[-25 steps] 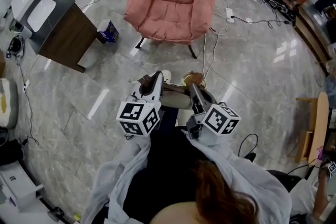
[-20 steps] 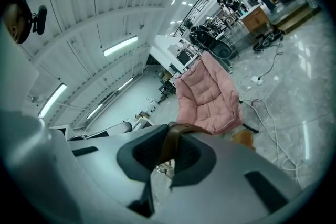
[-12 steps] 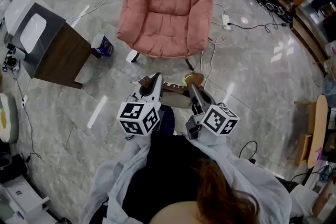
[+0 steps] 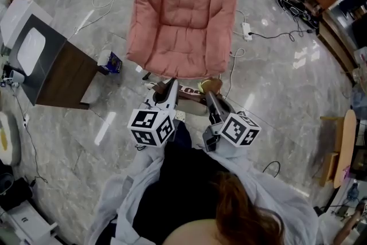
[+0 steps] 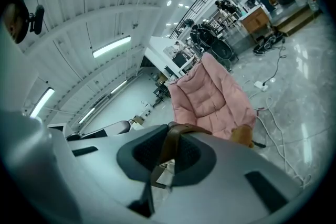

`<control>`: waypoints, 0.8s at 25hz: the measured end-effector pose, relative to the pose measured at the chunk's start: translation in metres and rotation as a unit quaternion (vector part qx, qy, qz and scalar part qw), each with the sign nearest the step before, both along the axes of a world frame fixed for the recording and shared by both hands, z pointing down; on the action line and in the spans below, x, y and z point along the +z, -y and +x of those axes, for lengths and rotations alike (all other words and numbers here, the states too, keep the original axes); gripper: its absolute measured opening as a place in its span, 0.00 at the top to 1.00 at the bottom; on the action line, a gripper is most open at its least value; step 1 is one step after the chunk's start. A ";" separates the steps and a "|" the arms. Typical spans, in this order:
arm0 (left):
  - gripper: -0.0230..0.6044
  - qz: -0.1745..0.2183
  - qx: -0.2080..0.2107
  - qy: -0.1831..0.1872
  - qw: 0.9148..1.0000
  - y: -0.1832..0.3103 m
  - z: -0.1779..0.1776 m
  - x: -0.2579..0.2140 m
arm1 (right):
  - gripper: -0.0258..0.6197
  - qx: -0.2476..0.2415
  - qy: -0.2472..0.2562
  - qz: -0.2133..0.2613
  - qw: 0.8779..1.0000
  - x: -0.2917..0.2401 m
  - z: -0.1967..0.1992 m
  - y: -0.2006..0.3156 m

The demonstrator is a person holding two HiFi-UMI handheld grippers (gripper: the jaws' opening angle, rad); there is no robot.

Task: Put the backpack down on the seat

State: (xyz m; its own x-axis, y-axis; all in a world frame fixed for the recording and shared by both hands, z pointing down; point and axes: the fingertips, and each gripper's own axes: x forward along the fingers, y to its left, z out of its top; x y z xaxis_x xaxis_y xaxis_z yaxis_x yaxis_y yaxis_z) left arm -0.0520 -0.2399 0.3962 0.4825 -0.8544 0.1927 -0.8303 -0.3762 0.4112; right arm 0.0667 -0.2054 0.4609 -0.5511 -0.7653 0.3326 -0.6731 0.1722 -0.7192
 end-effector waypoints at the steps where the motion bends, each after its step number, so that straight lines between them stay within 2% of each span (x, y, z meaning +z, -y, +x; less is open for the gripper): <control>1: 0.94 0.001 0.000 0.000 1.000 0.009 -0.002 -0.001 | 0.91 0.000 0.001 0.000 1.000 0.000 -0.002 0.009; 10: 0.94 0.008 0.005 0.005 1.000 0.076 -0.023 -0.001 | 0.91 -0.001 0.011 0.017 1.000 -0.001 -0.023 0.079; 20: 0.94 0.011 0.002 0.004 1.000 0.101 -0.035 -0.002 | 0.91 -0.028 0.008 0.005 1.000 0.002 -0.038 0.106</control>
